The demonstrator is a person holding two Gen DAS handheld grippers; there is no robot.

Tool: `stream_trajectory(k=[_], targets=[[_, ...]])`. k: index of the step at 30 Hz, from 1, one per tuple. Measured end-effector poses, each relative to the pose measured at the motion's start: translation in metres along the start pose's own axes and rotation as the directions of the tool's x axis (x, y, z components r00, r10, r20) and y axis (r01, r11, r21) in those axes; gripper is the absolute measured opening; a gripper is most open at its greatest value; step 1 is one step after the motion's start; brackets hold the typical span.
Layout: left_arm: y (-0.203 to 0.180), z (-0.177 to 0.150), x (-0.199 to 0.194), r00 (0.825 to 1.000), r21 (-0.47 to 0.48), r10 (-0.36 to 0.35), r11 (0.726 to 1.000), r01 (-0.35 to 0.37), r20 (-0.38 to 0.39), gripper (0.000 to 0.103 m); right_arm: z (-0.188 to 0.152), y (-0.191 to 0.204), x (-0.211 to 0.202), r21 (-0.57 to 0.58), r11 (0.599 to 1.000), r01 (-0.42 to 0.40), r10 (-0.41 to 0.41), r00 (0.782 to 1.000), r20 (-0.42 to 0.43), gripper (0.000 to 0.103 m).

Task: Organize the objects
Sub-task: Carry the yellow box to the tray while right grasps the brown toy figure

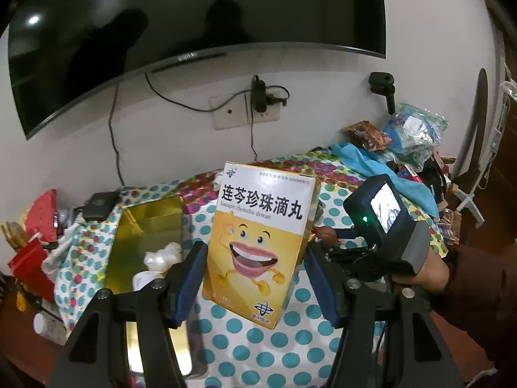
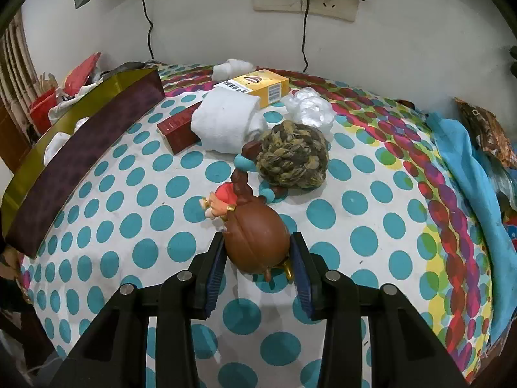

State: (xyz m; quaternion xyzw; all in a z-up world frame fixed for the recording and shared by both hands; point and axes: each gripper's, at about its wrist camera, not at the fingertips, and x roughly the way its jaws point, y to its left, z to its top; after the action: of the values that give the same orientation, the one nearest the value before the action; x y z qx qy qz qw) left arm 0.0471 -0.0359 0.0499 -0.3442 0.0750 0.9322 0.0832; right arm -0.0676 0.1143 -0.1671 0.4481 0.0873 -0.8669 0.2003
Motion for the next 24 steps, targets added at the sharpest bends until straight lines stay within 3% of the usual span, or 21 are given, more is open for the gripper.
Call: stream_trajectory(k=[11,24], targets=[[-0.005,0.018,-0.034,0.999,0.002,0.035,0.999,-0.035,0.022,0.063,-0.001,0.000,0.000,0.012,1.000,-0.004,0.004,1.000,0.005,0.037],[0.005,0.027,-0.040,0.999,-0.019,0.038,0.999,-0.038,0.019,0.063,-0.002,-0.002,0.000,0.046,0.999,-0.019,0.018,1.000,0.004,0.037]])
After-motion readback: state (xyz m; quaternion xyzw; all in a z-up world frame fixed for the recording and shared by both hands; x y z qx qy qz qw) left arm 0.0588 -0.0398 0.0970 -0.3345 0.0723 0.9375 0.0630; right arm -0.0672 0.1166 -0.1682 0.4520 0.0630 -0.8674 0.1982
